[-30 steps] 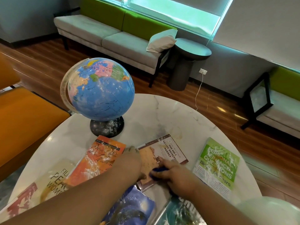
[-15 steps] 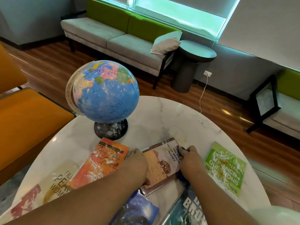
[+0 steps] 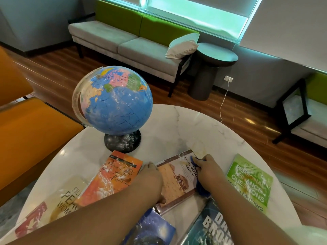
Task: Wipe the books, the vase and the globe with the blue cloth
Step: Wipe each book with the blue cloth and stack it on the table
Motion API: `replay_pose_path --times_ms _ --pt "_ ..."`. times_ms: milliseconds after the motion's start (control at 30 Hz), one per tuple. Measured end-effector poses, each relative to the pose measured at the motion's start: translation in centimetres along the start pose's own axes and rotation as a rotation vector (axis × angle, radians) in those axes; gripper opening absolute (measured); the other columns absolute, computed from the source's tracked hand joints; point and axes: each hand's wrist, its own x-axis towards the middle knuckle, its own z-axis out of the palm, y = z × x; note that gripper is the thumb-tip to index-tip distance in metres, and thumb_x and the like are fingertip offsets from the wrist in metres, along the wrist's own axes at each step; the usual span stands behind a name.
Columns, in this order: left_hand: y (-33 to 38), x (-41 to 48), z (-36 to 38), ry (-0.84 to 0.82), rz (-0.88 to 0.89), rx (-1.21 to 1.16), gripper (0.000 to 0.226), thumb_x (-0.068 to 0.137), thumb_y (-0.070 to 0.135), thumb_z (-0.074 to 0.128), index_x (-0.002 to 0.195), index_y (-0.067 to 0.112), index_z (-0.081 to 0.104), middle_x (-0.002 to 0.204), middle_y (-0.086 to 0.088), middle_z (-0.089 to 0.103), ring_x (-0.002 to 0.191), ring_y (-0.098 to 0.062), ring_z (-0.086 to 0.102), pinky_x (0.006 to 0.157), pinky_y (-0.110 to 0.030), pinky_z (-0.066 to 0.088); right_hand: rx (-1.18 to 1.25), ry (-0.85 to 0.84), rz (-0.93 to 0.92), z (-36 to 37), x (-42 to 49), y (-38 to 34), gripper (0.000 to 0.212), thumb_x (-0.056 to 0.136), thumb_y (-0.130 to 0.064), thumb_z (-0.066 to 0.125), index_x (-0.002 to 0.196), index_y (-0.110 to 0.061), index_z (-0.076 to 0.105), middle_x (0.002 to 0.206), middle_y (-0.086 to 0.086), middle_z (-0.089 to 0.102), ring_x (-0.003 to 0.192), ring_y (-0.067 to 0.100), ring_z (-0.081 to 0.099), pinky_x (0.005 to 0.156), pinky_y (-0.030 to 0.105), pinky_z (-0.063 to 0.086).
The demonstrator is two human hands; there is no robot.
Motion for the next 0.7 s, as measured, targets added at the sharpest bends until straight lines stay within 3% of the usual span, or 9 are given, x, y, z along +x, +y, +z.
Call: replay_pose_path --times_ms 67,200,300,433,533,700 --pt "-0.1 0.3 0.2 0.008 -0.003 -0.022 0.129 0.066 0.047 0.082 0.149 -0.003 -0.003 0.157 -0.015 0.014 0.143 -0.029 0.021 0.116 -0.040 0.027 0.006 0.018 0.046 0.0 0.3 -0.5 0.031 0.100 -0.036 0.038 0.121 -0.016 0.049 0.087 -0.007 0.043 0.072 0.009 0.049 0.058 0.022 0.041" --pt "-0.2 0.4 0.4 0.014 -0.019 -0.059 0.133 0.063 0.046 0.085 0.149 -0.003 -0.003 0.156 -0.016 0.015 0.143 -0.029 0.024 0.116 -0.039 0.028 -0.066 -0.061 -0.096 -0.1 -0.3 -0.8 0.036 0.100 -0.029 0.039 0.135 -0.023 0.046 0.109 -0.001 0.041 0.091 0.016 0.049 0.084 0.026 0.044" --pt "-0.3 0.3 0.5 0.025 0.006 -0.040 0.131 0.064 0.048 0.083 0.149 -0.005 -0.002 0.156 -0.017 0.015 0.143 -0.029 0.024 0.116 -0.038 0.028 -0.074 -0.069 -0.078 -0.6 0.2 0.2 0.041 0.100 -0.025 0.041 0.141 -0.034 0.042 0.110 -0.001 0.040 0.092 0.015 0.047 0.082 0.023 0.041" --pt "-0.3 0.4 0.3 0.008 -0.012 -0.058 0.135 0.061 0.047 0.085 0.149 -0.004 -0.004 0.156 -0.016 0.016 0.143 -0.029 0.024 0.116 -0.038 0.027 -0.051 -0.048 -0.065 0.0 0.0 -0.8 0.039 0.099 -0.025 0.042 0.138 -0.026 0.043 0.111 0.000 0.041 0.093 0.017 0.051 0.081 0.027 0.044" --pt "-0.3 0.2 0.2 0.027 0.010 -0.019 0.128 0.066 0.047 0.083 0.149 -0.004 0.000 0.154 -0.016 0.020 0.142 -0.028 0.025 0.116 -0.036 0.027 -0.028 -0.070 -0.128 0.0 -0.2 -0.7 0.038 0.100 -0.029 0.040 0.138 -0.028 0.045 0.104 -0.005 0.038 0.085 0.010 0.045 0.078 0.021 0.037" --pt "-0.4 0.1 0.2 0.039 0.010 0.012 0.129 0.065 0.050 0.082 0.149 -0.004 0.000 0.155 -0.016 0.019 0.142 -0.028 0.025 0.116 -0.037 0.027 -0.102 -0.011 -0.044 -0.5 0.4 -1.6 0.038 0.101 -0.028 0.038 0.138 -0.023 0.043 0.112 0.002 0.039 0.096 0.021 0.052 0.084 0.027 0.045"
